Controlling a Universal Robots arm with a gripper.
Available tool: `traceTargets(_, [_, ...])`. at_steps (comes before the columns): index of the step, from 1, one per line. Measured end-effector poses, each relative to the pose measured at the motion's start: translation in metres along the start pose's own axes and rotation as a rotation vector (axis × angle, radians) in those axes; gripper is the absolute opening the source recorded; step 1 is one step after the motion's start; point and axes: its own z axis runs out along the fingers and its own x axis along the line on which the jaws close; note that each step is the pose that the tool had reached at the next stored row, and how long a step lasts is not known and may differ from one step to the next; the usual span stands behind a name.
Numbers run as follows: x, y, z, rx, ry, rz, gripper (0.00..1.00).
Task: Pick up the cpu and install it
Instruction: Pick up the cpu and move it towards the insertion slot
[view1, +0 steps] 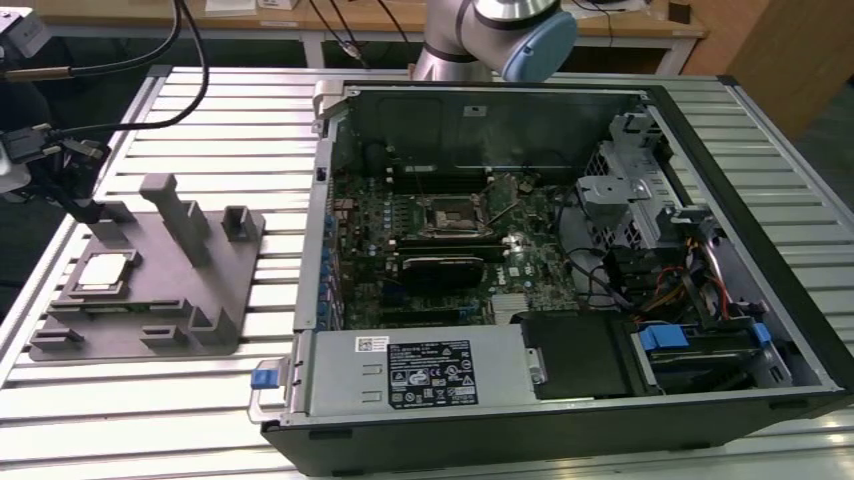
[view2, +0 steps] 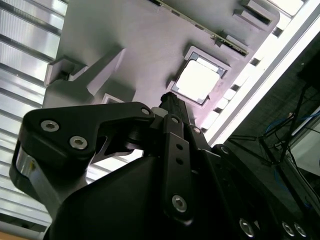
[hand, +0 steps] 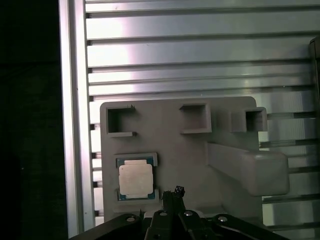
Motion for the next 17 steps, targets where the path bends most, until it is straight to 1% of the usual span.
traceTargets(17, [0.0092,-0.0048,0.0152,0.0002,0.0002,0.0,0.11])
